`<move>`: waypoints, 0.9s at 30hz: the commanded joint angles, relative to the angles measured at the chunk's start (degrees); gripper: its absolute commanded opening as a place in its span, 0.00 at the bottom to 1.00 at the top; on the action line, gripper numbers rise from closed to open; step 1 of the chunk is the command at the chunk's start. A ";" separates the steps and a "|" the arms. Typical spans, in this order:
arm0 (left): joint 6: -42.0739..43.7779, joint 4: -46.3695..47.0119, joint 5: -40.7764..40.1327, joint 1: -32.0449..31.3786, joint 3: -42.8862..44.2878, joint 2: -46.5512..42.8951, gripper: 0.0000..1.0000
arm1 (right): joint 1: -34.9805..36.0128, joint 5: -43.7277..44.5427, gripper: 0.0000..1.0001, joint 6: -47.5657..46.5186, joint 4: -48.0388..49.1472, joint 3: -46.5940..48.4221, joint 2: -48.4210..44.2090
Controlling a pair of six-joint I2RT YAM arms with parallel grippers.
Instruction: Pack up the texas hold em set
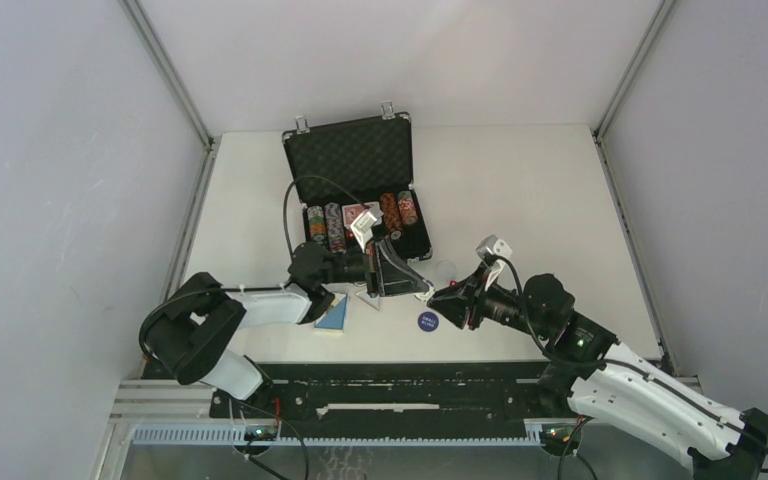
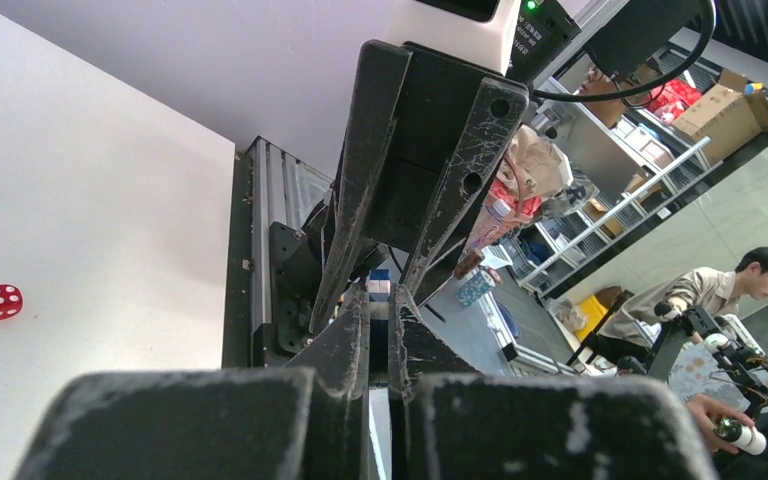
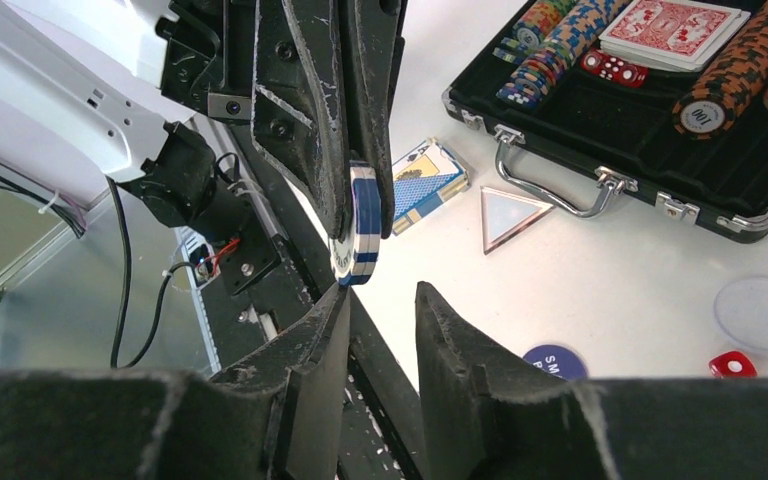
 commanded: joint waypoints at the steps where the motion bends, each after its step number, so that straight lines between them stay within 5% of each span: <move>1: -1.12 2.67 0.61 -0.19 -0.97 -1.67 0.01 | -1.12 -0.81 0.39 0.83 5.31 1.31 0.51; 19: -2.33 2.81 -0.06 0.27 -0.15 -0.87 0.01 | -2.76 -1.49 0.52 1.48 7.26 1.60 -0.09; 27: -2.66 2.69 0.88 0.23 0.24 -1.88 0.02 | -4.19 -4.27 0.19 1.98 10.81 2.22 3.73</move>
